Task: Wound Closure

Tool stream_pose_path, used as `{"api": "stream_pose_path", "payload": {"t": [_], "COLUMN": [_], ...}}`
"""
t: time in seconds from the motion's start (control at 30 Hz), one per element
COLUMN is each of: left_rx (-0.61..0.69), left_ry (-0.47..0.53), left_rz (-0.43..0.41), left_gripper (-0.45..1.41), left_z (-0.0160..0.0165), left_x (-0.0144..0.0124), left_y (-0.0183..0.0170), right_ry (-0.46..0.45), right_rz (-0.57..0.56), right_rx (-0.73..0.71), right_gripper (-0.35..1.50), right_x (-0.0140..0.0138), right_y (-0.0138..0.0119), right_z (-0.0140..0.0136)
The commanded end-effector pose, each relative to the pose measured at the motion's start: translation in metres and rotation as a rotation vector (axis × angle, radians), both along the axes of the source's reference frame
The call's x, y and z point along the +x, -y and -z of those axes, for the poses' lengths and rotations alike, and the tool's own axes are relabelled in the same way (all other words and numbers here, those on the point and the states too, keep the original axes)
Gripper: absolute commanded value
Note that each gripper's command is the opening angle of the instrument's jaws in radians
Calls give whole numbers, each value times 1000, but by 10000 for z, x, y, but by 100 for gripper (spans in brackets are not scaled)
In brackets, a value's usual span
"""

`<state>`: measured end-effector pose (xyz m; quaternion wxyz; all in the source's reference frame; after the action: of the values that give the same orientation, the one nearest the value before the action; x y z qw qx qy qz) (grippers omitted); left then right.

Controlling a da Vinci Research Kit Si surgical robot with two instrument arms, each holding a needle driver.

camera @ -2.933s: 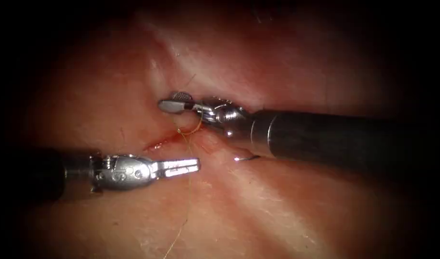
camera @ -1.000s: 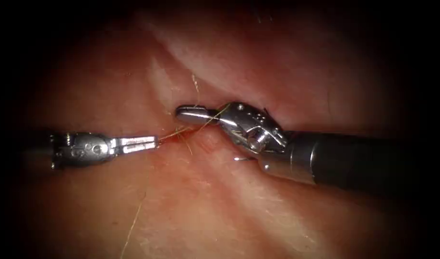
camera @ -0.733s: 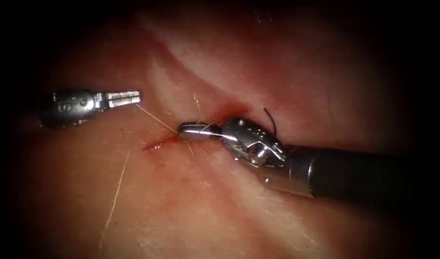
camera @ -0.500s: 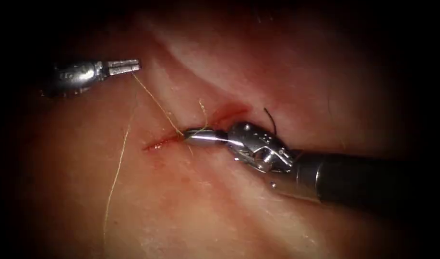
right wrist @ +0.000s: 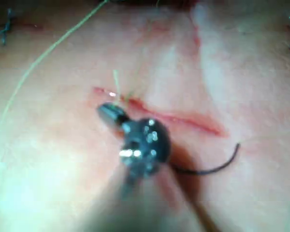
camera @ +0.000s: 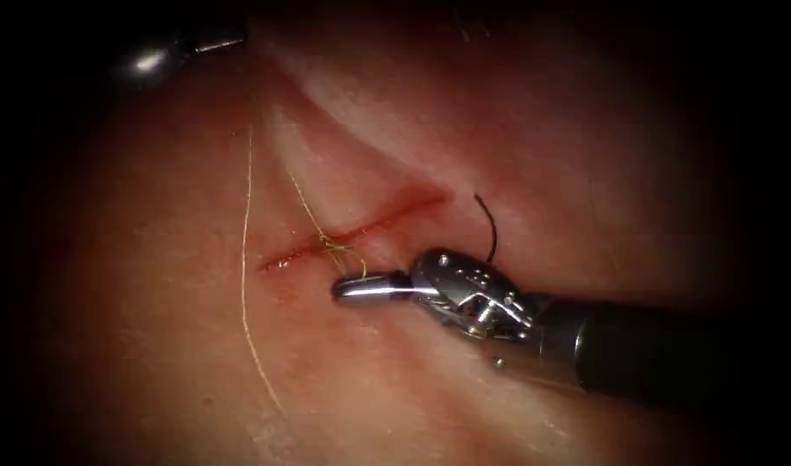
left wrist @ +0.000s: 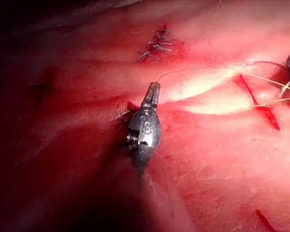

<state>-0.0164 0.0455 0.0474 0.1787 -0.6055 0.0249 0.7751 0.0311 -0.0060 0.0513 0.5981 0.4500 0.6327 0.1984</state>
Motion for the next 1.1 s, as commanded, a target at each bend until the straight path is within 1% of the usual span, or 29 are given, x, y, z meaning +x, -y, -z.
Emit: {"api": "stream_pose_path", "payload": {"t": [0.03,0.23,0.4,0.57,0.77,0.97,1.1], "left_rx": [-2,-4,-21,-23,-34,-37,-38], "left_ry": [-3,-11,-20,-22,-43,-77,-107], "left_rz": [2,12,15,21,38,67,90], "left_gripper": [-45,-45,-45,-45,-45,-45,-45], "left_z": [-8,-23,-41,-56,-71,-80,-83], "left_x": [-4,3,10,14,25,40,61], "left_y": [-6,-30,-40,-45,-55,-65,-72], "right_ry": [-12,-20,-19,0,17,13,15], "right_rz": [17,54,63,36,13,9,13], "right_rx": [4,10,8,12,11,-1,-6], "right_gripper": [-35,-35,-35,-35,-35,-35,-35], "right_x": [6,-5,-7,-9,-7,-10,-11], "right_y": [3,8,9,0,-3,4,9], "right_z": [2,7,7,4,0,-6,-8]}}
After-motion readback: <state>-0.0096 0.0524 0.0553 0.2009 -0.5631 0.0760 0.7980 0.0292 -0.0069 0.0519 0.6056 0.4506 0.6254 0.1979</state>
